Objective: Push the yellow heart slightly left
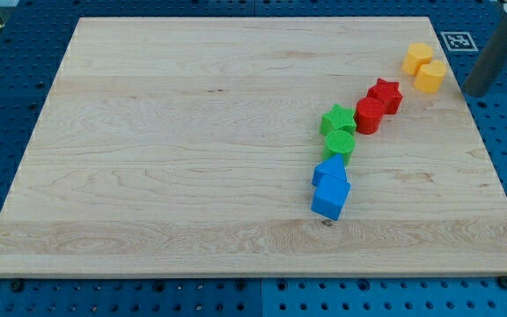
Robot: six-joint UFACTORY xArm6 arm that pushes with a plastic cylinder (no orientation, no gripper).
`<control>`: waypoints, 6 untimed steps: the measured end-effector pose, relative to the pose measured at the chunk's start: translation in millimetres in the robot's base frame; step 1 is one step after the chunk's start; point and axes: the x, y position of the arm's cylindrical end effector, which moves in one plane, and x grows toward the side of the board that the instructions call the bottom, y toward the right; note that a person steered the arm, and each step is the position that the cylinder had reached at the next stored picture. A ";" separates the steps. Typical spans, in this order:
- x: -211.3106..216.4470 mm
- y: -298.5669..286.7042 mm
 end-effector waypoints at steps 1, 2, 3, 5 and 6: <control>-5.3 -13.4; -7.1 -17.3; -18.2 -19.7; -25.8 -19.7; -26.0 -19.7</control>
